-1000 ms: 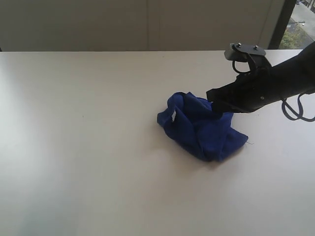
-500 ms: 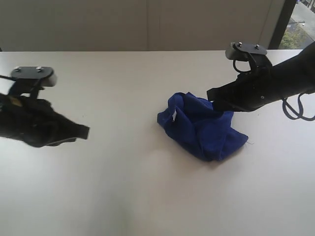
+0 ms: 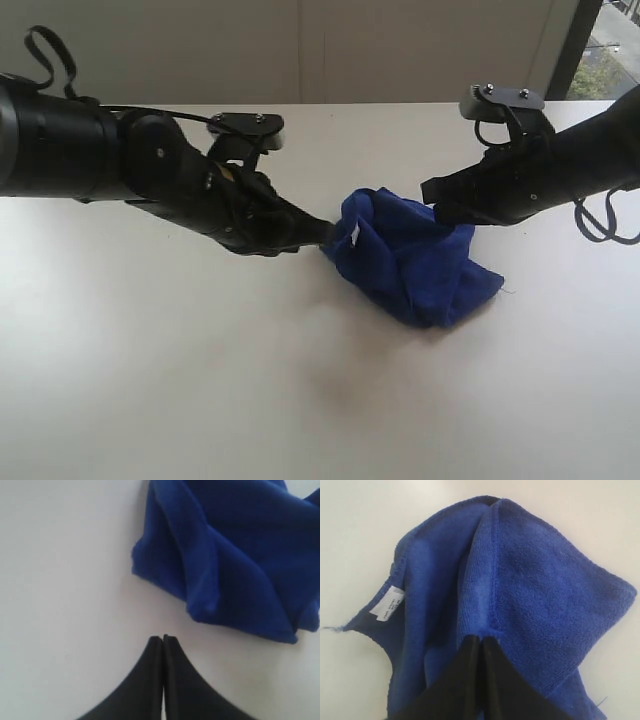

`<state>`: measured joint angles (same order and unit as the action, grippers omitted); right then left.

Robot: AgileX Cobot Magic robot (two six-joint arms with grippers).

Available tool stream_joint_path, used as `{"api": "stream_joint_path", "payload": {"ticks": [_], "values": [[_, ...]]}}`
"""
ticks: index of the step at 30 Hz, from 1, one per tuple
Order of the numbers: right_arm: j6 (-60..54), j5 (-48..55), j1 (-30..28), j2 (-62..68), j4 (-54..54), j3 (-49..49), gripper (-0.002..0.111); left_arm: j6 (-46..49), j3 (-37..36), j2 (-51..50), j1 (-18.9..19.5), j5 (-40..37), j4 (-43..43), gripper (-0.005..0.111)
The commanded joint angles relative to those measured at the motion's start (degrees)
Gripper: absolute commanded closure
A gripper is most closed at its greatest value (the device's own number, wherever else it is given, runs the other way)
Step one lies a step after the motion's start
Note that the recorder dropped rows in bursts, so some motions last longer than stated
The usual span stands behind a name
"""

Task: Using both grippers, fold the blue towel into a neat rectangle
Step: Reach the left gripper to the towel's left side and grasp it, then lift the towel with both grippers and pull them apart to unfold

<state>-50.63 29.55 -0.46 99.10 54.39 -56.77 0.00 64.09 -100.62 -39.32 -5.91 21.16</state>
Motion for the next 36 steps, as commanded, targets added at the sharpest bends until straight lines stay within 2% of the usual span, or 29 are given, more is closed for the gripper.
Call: {"api": "stream_joint_path", "payload": {"ticks": [1,4,10,12,17,26,36], "values": [[-0.17,-0.16,-0.18,0.03,-0.08,0.24,0.108,0.0,3.14,-1.92,-2.1,1.85,0.6,0.106],[-0.17,0.04,-0.18,0.84,-0.08,0.24,0.108,0.0,4.9,-3.84,-2.64,1.74,0.34,0.095],[-0.17,0.04,-0.18,1.5,-0.05,0.24,0.108,0.0,5.97,-5.97,-2.9,1.41,0.65,0.059],[-0.17,0.04,-0.18,1.5,-0.05,0.24,0.108,0.0,5.97,-5.97,-3.48,1.16,0.65,0.054],[-0.17,-0.08,-0.18,1.49,0.15,0.24,0.108,0.0,6.91,-6.05,-4.91,1.58,-0.67,0.052],[-0.17,-0.09,-0.18,1.49,0.15,0.24,0.108,0.72,7.32,-8.36,-5.02,4.27,-2.76,0.052],[-0.17,0.32,-0.18,1.49,0.15,0.24,0.108,0.92,7.32,-10.5,-5.33,11.48,-2.76,0.052]]}}
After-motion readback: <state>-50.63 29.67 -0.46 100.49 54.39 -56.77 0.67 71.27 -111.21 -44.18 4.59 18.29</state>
